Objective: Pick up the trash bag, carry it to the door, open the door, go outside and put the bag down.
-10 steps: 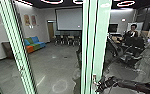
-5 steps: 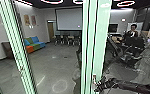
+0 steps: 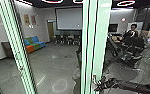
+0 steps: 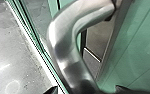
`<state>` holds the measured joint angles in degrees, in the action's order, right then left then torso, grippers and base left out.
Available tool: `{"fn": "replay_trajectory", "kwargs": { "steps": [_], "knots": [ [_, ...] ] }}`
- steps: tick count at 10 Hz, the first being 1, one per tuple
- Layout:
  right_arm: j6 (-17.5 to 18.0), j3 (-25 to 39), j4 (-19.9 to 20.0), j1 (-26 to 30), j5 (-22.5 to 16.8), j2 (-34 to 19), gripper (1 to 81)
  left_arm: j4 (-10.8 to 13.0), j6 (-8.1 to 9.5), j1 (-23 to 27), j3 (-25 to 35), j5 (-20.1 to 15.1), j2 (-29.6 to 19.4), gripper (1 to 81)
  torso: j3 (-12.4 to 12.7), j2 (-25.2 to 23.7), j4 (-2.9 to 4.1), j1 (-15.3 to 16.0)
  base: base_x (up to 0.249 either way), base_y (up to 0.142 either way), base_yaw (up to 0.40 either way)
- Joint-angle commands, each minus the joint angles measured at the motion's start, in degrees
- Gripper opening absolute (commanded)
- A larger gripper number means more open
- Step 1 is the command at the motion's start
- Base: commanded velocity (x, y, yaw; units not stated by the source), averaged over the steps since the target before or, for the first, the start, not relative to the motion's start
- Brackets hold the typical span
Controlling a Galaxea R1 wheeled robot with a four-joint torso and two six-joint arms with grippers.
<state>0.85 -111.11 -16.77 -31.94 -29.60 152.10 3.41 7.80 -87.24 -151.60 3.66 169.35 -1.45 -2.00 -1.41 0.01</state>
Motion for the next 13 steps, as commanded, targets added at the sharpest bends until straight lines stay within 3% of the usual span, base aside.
{"fn": "replay_trajectory", "kwargs": {
  "steps": [1, 4, 5, 8, 13],
  "knots": [
    [3.6, -0.6, 4.1, -0.5, -12.9, 1.2, 81.1, -0.3, 0.2, 2.8, 0.0, -3.0, -0.4, 1.0, -5.2, 0.0, 0.0, 0.0, 0.0, 0.0, 0.0],
    [4.2, -1.7, 4.4, -1.9, -11.1, 2.0, 81.1, -0.3, 0.2, 2.8, 0.0, -2.9, -0.4, 1.0, -10.2, -0.1, -0.02, 0.0, 0.0, 0.0, 0.0],
    [4.2, -2.9, 4.4, -1.9, -10.9, 2.4, 81.1, -0.3, 0.2, 2.8, 0.0, -3.0, -0.4, 1.0, -6.6, -0.1, -0.06, 0.0, 0.0, 0.0, 0.0],
    [4.4, -5.7, 7.7, -2.0, -8.0, 2.9, 81.1, -0.3, 0.2, 2.8, 0.0, -3.0, -0.3, 1.0, -8.9, -0.1, -0.11, 0.0, 0.0, 0.0, 0.0],
    [4.3, -10.1, 11.5, -2.6, -5.3, 4.7, 81.1, -0.3, 0.11, 2.8, 0.0, -3.0, -0.3, 1.0, -8.7, -0.2, -0.11, 0.0, 0.0, 0.0, 0.0]
  ]
}}
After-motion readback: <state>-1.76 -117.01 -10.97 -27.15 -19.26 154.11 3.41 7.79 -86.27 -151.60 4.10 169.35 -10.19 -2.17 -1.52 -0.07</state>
